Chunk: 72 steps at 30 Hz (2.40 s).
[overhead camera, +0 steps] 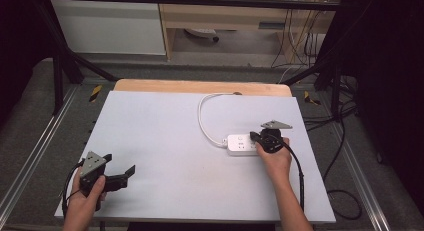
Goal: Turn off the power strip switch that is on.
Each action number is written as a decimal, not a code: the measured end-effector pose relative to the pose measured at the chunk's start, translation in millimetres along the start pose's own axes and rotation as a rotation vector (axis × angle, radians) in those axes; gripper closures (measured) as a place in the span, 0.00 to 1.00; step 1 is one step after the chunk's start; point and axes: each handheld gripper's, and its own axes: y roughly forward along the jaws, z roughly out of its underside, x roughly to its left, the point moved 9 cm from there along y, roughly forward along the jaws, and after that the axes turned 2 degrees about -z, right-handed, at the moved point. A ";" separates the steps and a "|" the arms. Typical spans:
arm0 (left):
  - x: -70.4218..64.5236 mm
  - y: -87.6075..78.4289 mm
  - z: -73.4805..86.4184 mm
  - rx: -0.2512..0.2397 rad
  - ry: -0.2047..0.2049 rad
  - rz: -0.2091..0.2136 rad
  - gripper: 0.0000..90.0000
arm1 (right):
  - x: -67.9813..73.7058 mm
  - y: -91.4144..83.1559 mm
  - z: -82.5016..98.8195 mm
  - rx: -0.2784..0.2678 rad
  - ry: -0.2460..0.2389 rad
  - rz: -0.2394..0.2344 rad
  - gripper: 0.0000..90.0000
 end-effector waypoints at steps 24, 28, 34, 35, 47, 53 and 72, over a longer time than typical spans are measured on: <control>-0.1 -0.7 -0.7 -0.005 -0.001 0.002 0.06 | -3.1 -1.8 1.1 0.000 -0.015 0.022 1.00; -0.1 -0.8 -0.6 -0.005 -0.001 0.003 0.06 | -3.0 -2.0 1.4 -0.001 -0.017 0.024 1.00; -0.3 -0.9 -0.9 -0.006 0.001 0.001 0.06 | -3.0 -1.9 1.7 -0.006 -0.016 0.021 1.00; -0.4 -0.8 -0.8 -0.005 0.000 0.002 0.06 | -3.1 -1.8 1.6 -0.007 -0.016 0.017 1.00; -0.2 -0.8 -0.6 -0.004 -0.001 0.001 0.06 | -3.0 -1.7 1.6 -0.010 -0.022 0.022 1.00; -0.3 -0.8 -0.6 -0.004 0.000 0.002 0.06 | -2.7 -1.4 1.6 -0.010 -0.029 0.027 1.00; -0.3 -1.3 -0.8 -0.005 0.001 0.000 0.06 | -2.1 -1.5 2.0 -0.015 -0.037 0.038 1.00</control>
